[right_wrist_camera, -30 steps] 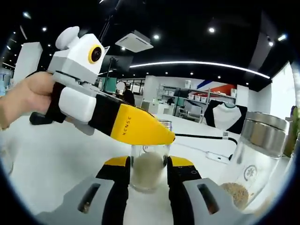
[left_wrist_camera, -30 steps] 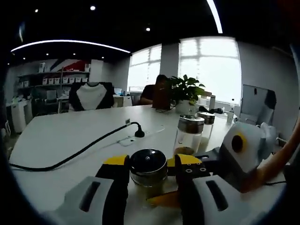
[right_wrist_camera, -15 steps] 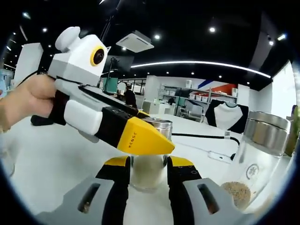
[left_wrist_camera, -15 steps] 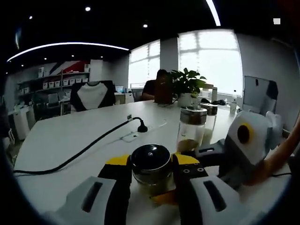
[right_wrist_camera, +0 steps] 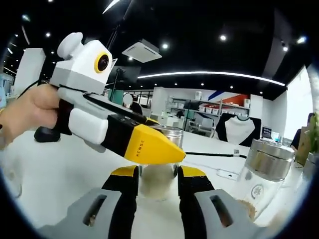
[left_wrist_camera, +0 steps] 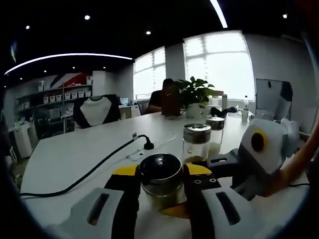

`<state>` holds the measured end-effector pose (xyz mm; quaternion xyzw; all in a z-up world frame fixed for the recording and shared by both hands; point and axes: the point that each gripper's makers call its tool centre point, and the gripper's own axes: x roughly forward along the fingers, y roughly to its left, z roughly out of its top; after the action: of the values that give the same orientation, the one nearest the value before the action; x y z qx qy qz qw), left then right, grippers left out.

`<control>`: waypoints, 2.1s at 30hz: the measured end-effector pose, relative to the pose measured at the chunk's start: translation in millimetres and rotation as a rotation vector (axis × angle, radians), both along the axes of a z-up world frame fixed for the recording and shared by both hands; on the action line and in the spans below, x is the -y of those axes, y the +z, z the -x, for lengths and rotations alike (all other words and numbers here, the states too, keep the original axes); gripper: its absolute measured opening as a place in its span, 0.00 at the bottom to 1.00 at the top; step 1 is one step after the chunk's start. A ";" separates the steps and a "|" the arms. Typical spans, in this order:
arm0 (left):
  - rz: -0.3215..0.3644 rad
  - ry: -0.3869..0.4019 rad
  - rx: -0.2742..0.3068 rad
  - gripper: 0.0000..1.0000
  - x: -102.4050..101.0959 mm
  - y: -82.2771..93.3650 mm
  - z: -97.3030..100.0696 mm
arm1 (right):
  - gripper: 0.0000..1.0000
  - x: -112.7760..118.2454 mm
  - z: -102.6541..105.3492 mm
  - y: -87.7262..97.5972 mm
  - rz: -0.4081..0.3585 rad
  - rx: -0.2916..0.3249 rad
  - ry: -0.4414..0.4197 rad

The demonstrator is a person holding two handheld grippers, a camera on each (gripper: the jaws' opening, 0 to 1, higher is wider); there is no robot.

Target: Rotate the seasoning bottle until the label or dispensing opening points toward the visible target arrow and the bottle remains upright within the marked orientation range

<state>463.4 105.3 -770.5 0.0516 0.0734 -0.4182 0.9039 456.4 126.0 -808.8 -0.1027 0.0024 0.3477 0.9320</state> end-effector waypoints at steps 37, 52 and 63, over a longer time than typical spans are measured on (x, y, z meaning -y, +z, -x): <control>-0.099 0.005 0.009 0.35 16.2 13.0 72.6 | 0.29 13.4 68.9 14.1 -0.018 -0.070 0.065; -0.056 -0.009 0.037 0.33 27.8 26.1 109.8 | 0.29 27.5 106.6 25.5 -0.020 -0.058 0.105; -0.059 -0.010 0.040 0.33 32.4 28.1 122.5 | 0.29 34.0 123.2 26.0 -0.017 -0.058 0.117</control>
<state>340.9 72.9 -742.4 0.0871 0.0675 -0.4192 0.9012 333.2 92.1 -782.8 -0.0845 0.0203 0.4045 0.9104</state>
